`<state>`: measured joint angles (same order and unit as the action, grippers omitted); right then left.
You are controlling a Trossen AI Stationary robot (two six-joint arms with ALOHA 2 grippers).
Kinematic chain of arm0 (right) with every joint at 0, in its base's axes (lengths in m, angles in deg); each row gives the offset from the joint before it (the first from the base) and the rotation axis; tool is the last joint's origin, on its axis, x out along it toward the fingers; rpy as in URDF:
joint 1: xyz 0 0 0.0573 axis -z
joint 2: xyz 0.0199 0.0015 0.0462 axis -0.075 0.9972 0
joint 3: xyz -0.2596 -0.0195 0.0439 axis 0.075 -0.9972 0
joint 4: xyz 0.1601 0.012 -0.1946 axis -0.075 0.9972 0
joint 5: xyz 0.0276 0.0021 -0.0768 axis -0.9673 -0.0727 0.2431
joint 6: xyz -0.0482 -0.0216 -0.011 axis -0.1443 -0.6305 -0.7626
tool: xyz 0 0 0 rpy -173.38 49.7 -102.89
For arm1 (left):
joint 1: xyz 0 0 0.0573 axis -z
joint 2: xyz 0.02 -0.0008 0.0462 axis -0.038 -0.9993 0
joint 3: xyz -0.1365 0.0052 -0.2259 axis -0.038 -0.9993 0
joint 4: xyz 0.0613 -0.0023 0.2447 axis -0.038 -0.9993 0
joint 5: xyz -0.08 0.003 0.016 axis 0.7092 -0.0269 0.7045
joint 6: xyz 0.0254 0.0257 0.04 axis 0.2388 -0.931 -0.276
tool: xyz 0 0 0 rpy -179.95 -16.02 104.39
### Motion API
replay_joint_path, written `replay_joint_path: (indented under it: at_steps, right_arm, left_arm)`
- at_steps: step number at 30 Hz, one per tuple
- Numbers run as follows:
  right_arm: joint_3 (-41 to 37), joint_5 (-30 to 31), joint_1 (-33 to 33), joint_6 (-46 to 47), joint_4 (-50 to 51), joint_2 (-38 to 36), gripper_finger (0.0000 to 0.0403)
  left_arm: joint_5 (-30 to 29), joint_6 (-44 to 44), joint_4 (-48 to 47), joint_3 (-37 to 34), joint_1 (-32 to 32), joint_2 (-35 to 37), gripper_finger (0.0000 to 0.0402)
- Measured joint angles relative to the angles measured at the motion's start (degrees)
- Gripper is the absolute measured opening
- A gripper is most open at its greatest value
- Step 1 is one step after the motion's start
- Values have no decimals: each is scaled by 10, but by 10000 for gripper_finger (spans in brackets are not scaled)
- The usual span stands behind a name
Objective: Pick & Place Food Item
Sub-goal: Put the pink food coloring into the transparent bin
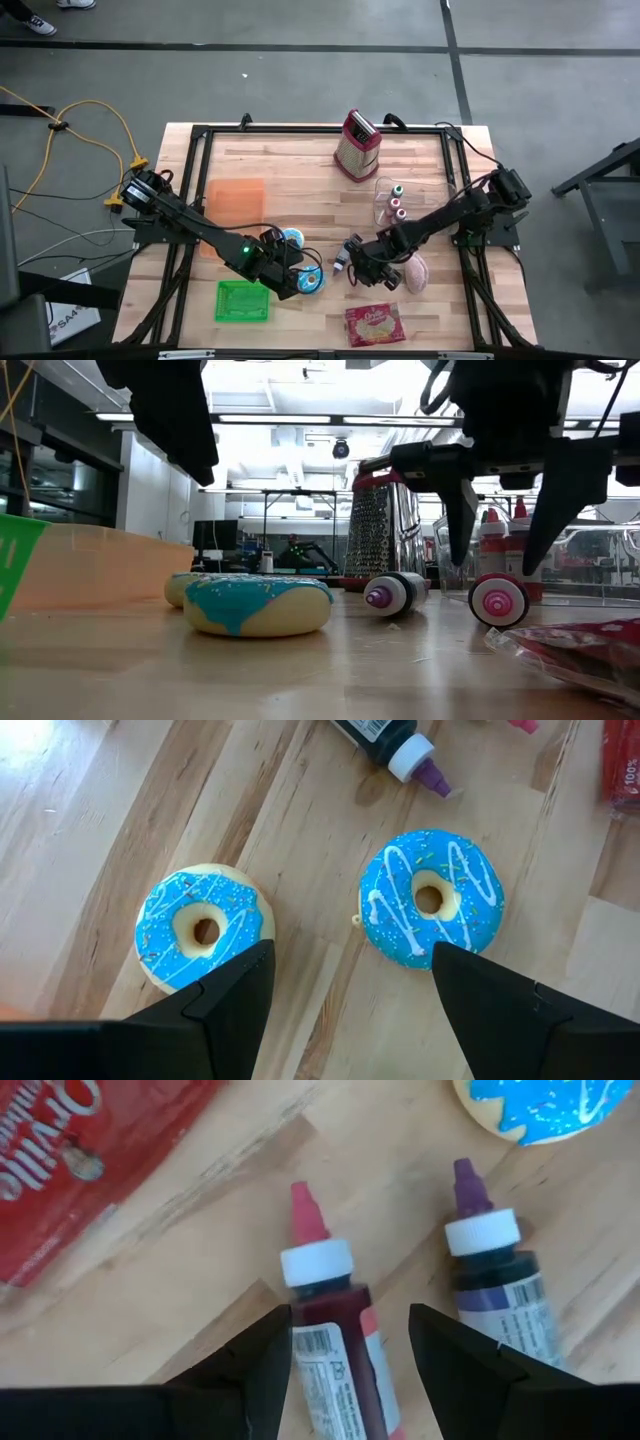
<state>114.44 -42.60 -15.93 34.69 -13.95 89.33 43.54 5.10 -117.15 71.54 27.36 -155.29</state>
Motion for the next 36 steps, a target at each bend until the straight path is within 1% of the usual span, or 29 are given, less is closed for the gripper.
replay_joint_path:
  at_steps: [2,8,11,15,19,23,26,33,36]
  right_arm:
    - [0,-12,1,1,-1,0,190]
    - [1,-27,4,13,-9,33,190]
    - [0,-16,4,13,-7,50,190]
    - [0,4,4,13,-6,53,190]
    - [0,4,4,16,-7,51,190]
    - [0,11,4,37,-6,50,189]
    - [0,12,4,45,-6,50,182]
    - [0,11,4,45,-6,50,151]
    - [0,13,4,57,-7,50,148]
  left_arm:
    - [0,0,0,0,0,0,262]
    - [0,0,0,0,0,0,262]
    - [0,0,0,0,0,0,262]
    - [0,0,0,0,0,0,262]
    - [0,-2,0,0,0,0,262]
    - [0,-3,0,0,0,0,262]
    - [0,-3,0,0,0,0,262]
    - [0,-3,0,0,0,0,262]
    - [0,-3,0,0,0,0,262]
